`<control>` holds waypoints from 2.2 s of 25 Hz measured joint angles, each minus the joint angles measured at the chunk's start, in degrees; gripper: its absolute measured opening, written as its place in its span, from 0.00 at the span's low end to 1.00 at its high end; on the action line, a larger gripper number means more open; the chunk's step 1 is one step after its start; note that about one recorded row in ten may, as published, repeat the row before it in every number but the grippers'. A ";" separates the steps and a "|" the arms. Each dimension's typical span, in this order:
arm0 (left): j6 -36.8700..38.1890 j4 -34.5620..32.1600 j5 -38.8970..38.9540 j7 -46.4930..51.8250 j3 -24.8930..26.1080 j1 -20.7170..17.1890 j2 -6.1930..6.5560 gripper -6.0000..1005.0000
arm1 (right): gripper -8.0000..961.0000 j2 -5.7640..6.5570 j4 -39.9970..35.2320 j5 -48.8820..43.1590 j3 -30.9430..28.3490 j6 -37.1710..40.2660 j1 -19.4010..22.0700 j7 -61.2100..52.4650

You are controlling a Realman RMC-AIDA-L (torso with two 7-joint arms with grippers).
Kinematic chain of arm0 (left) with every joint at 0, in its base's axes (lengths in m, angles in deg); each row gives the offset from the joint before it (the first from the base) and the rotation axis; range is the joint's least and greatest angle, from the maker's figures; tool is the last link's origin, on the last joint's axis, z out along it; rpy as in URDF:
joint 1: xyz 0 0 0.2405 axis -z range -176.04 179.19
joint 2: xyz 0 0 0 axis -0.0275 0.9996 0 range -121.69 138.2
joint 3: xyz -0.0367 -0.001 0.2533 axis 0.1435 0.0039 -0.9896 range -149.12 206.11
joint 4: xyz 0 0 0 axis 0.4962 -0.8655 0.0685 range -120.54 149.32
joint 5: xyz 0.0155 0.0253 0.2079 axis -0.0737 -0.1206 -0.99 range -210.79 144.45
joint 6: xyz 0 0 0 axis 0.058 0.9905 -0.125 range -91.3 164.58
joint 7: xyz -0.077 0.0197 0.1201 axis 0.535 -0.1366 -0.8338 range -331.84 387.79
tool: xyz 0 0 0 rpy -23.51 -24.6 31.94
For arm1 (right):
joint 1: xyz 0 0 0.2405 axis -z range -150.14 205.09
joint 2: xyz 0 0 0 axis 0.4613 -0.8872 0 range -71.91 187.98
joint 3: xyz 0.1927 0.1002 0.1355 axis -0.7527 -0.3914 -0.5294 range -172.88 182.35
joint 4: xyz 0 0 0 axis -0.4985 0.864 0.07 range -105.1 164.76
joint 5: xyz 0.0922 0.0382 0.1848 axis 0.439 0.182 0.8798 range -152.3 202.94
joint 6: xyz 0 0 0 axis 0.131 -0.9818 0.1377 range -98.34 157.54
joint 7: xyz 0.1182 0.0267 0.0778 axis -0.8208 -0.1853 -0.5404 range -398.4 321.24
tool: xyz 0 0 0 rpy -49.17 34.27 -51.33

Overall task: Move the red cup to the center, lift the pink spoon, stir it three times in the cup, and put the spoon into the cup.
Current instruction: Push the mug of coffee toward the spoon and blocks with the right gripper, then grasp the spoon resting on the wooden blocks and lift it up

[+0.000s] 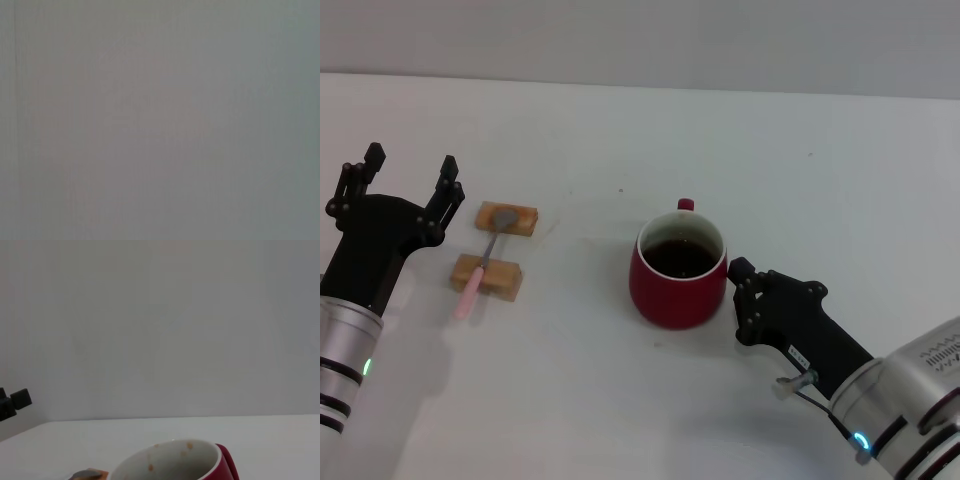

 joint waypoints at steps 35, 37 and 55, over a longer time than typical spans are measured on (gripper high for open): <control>3.65 -0.65 -0.87 0.45 -16.14 -9.92 0.03 0.80 | 0.01 0.45 -10.20 0.54 -11.86 13.09 13.19 0.47; 2.77 -0.80 -0.92 0.49 -16.16 -9.78 0.02 0.79 | 0.01 0.48 -10.20 0.54 -12.08 13.14 13.19 0.47; -1.20 -1.17 -0.70 0.54 -15.69 -7.89 0.00 0.76 | 0.01 0.39 -10.10 0.39 -12.13 13.16 13.19 0.17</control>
